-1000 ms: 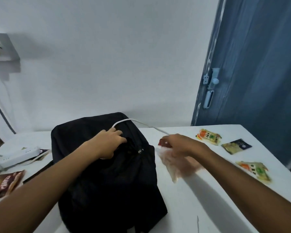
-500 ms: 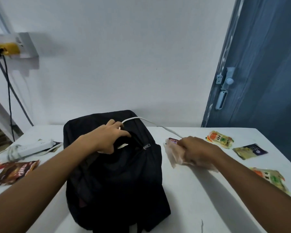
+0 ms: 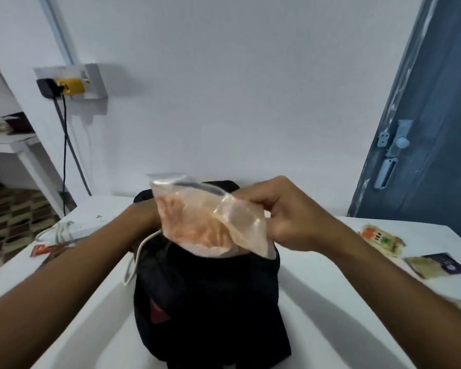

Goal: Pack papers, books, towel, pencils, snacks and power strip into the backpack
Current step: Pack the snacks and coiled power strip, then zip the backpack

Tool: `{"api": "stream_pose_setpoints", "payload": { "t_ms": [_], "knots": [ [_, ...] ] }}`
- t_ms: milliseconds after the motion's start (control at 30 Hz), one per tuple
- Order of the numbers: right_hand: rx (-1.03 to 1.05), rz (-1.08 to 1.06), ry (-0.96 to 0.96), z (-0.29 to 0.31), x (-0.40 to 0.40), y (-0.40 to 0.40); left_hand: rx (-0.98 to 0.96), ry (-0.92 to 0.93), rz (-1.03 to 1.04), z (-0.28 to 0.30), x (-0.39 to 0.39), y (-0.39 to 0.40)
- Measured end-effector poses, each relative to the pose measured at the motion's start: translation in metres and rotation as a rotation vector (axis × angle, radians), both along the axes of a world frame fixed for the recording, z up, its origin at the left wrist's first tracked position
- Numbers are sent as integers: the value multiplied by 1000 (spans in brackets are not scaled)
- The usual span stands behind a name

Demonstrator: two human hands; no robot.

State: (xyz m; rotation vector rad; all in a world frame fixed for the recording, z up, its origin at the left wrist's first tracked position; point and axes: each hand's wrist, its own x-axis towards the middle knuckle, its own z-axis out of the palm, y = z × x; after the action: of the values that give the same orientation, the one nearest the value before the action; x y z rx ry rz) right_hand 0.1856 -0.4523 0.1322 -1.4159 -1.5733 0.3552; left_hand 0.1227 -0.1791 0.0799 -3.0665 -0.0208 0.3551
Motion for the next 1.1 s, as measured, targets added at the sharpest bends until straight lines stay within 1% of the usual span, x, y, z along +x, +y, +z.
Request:
{"api": "stream_pose_setpoints", "payload": {
  "t_ms": [33, 67, 100, 133, 200, 267, 300, 367, 500, 567, 633, 733, 833, 933, 1000, 1033, 1067, 1100],
  "knots": [
    [-14, 39, -10, -8, -7, 7, -108, 1, 13, 3, -2, 1],
    [-33, 65, -35, -17, -11, 13, -171, -11, 40, 7, -3, 1],
    [-46, 85, -61, -27, -15, 19, -202, -37, 67, 13, -4, 0],
    [-39, 91, -127, -37, -17, 24, -210, -54, 69, 22, -4, -7],
    [0, 114, -342, -49, -24, 35, -232, -69, 57, 26, -6, -3],
    [115, 174, -570, -58, -26, 43, -234, -71, 44, 26, -8, 2],
    [163, 190, -623, -62, -24, 46, -231, -68, 43, 27, -9, 3],
    [210, 180, -671, -70, -17, 50, -245, -97, 28, 27, -8, 6],
    [201, 107, -808, -96, 1, 52, -244, -127, 19, 27, -11, 8],
    [224, 82, -830, -104, 11, 51, -222, -124, 8, 28, -13, 8],
    [207, 83, -848, -111, 25, 49, -170, -109, -14, 30, -14, 8],
    [168, 78, -1003, -124, 43, 48, -64, -60, -83, 33, -15, 0],
    [290, 13, -1157, -133, 43, 58, -76, -82, -122, 35, -15, -10],
    [422, -30, -1183, -128, 32, 81, -152, -129, -122, 38, -13, -10],
    [380, -79, -1219, -123, 32, 102, -149, -148, -107, 41, -13, -9],
    [317, -156, -1229, -120, 33, 112, -142, -151, -104, 42, -14, -11],
    [202, -240, -1218, -117, 32, 121, -139, -149, -101, 43, -15, -12],
    [24, -302, -1204, -111, 29, 127, -144, -149, -97, 43, -16, -14]
  ]
}}
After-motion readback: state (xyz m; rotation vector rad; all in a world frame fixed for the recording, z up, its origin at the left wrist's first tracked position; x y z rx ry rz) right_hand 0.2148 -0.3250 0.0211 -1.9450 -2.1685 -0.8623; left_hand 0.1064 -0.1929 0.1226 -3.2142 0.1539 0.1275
